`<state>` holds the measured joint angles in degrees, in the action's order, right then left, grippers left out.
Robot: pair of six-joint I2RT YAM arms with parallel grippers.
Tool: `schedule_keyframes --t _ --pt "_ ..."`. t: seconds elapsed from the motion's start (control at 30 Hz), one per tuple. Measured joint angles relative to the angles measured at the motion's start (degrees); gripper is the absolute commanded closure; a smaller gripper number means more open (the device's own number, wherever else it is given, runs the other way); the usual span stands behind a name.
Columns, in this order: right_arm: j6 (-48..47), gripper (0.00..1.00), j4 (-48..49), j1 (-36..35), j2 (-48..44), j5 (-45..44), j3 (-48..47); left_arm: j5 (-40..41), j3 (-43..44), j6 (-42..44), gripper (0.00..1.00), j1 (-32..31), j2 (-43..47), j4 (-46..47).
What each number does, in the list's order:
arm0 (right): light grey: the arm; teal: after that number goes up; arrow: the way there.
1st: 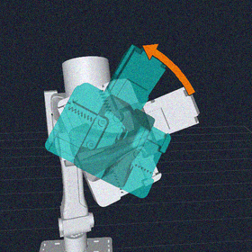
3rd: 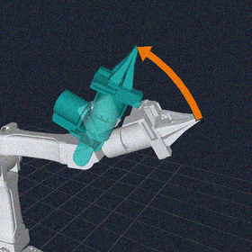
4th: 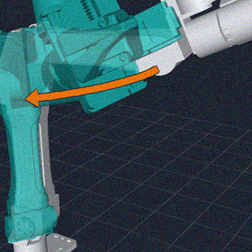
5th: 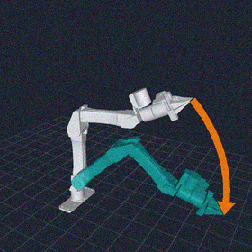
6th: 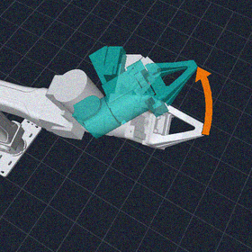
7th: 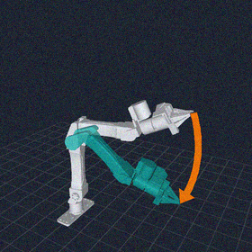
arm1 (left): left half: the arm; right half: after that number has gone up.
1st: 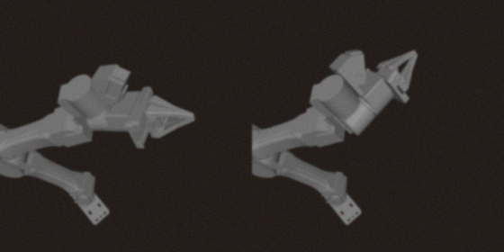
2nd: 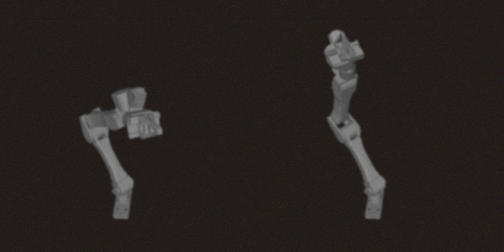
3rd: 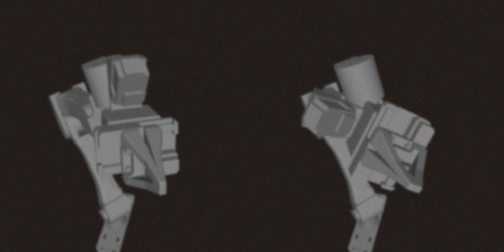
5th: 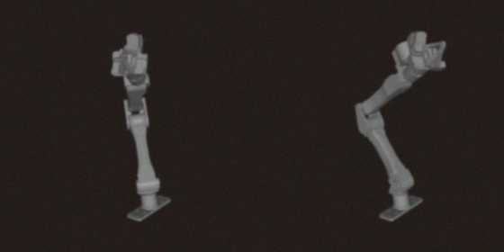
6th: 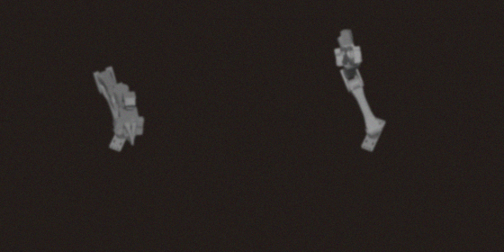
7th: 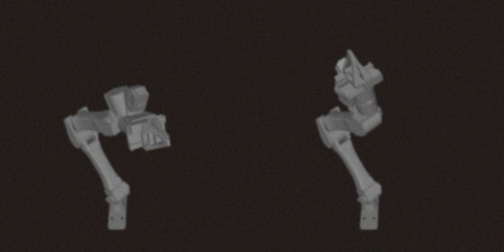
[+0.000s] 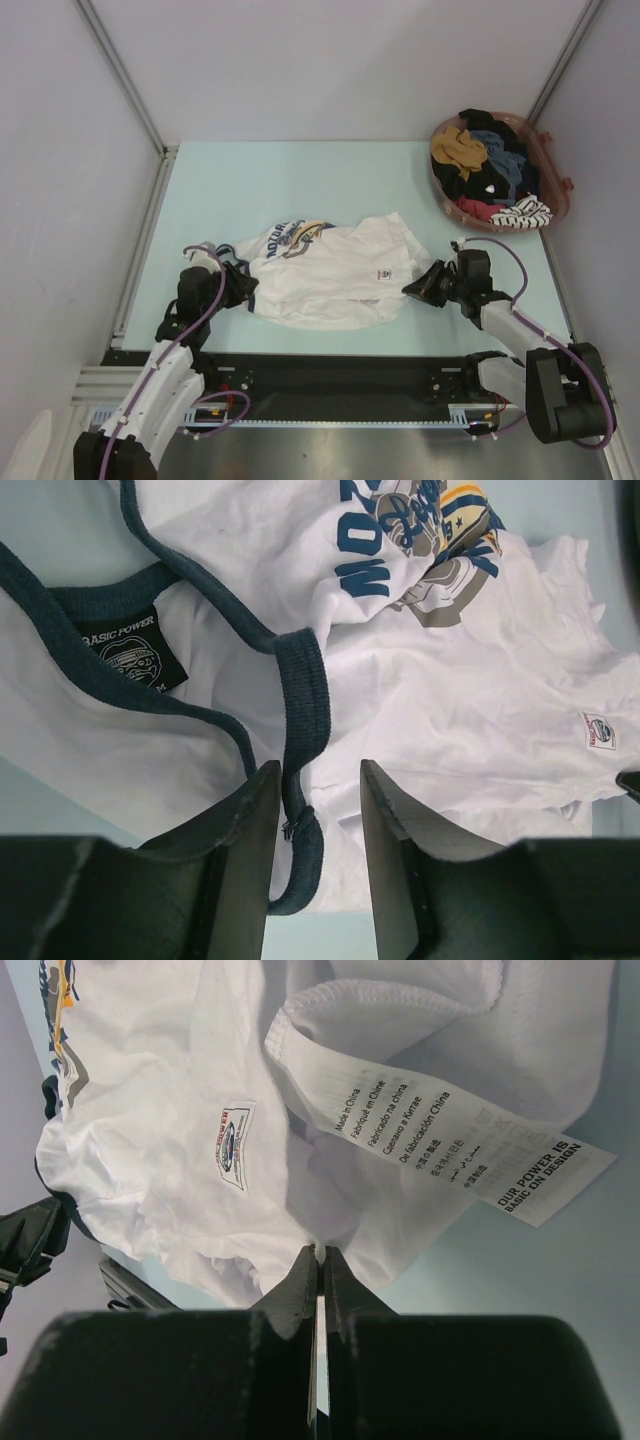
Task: Fold and stack the tank tops
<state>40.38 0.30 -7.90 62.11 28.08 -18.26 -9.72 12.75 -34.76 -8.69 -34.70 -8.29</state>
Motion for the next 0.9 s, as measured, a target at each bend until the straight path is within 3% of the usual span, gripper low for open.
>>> schedule_keyframes --t 0.13,0.23,0.33,0.5,0.63,0.73,0.9 --pt "0.02 1.00 0.00 0.00 0.02 0.00 0.00 0.07 0.00 -0.39 0.64 -0.07 0.13 -0.07" --pt "-0.02 0.99 0.02 0.02 0.15 0.00 0.00 0.22 -0.02 -0.81 0.56 -0.39 0.15 -0.81" --pt "-0.04 0.99 0.04 0.02 0.33 0.02 0.00 0.66 -0.39 -1.44 0.58 -1.14 0.57 -1.79" --pt "-0.09 0.99 0.46 0.13 0.74 0.24 0.00 2.69 -0.68 -2.43 0.75 -2.34 2.32 -4.31" --pt "-0.11 0.99 0.68 0.24 1.09 0.44 0.00 4.22 -0.68 -2.99 0.81 -2.78 3.17 -5.55" --pt "-0.11 1.00 0.94 0.33 1.20 0.68 0.00 5.11 -0.68 -3.34 0.99 -2.82 3.65 -6.14" --pt "-0.39 1.00 0.57 0.59 1.44 1.36 -0.31 4.92 -0.61 -3.26 1.00 -2.82 3.67 -6.03"
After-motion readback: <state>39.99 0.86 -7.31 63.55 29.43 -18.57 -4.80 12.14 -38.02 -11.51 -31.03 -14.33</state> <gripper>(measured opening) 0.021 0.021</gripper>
